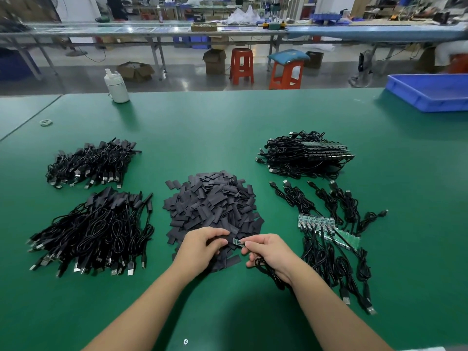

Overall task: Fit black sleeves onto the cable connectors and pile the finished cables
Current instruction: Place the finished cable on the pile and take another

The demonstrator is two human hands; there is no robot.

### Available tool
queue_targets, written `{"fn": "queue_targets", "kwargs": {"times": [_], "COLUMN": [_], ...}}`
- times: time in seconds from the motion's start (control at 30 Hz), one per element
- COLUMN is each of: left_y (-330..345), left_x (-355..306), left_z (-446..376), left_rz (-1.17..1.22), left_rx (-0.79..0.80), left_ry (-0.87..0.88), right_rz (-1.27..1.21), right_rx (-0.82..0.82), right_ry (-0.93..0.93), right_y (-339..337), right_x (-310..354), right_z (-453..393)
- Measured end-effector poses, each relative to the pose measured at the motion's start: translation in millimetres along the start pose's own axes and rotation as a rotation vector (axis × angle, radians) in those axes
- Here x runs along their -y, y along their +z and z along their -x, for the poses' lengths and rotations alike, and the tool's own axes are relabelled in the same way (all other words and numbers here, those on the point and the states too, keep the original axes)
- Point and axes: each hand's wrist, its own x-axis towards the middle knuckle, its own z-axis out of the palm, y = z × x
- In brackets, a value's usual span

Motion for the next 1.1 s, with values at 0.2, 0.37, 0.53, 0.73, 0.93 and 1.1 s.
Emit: {"fn": "queue_targets", "kwargs": {"times": [0.2,0.37,0.53,0.73,0.93,1.1], "left_y": [-7.1,-10.0,-2.0,12.6,12.7,16.0], "left_x": [-0.1,-1.6,-2.0,-8.7,-10.2,-9.5], "left_z": [-4.1,-9.8,-10.1,-11.5,-10.3,-7.3], "left_rz": [-0.170,-0.254,-0.299,-0.432,-0.373,-0.282], "left_rx": [0.099,0.142,0.150,0.153,0.118,0.077], "left_ry": [0.072,0.156,0.199,0.245,0.274,0.257], "right_rz": [-0.011,-0.018,0.029,0.001,-0.035,-0.025], "right_rx": [0.005,0.003,0.019,0.029,0.051,0.046], "right_ry": [0.000,-0.010,-0.022,-0.022,-0.018,-0.013], "right_y": [-1.0,-1.4,0.6,0.6,3.1,3.9], "right_x": [0.6,-1.0,-1.1,-0.2,3.2,5.1], "right_z": [1.4,1.6,1.5,4.3,7.5,8.7]}}
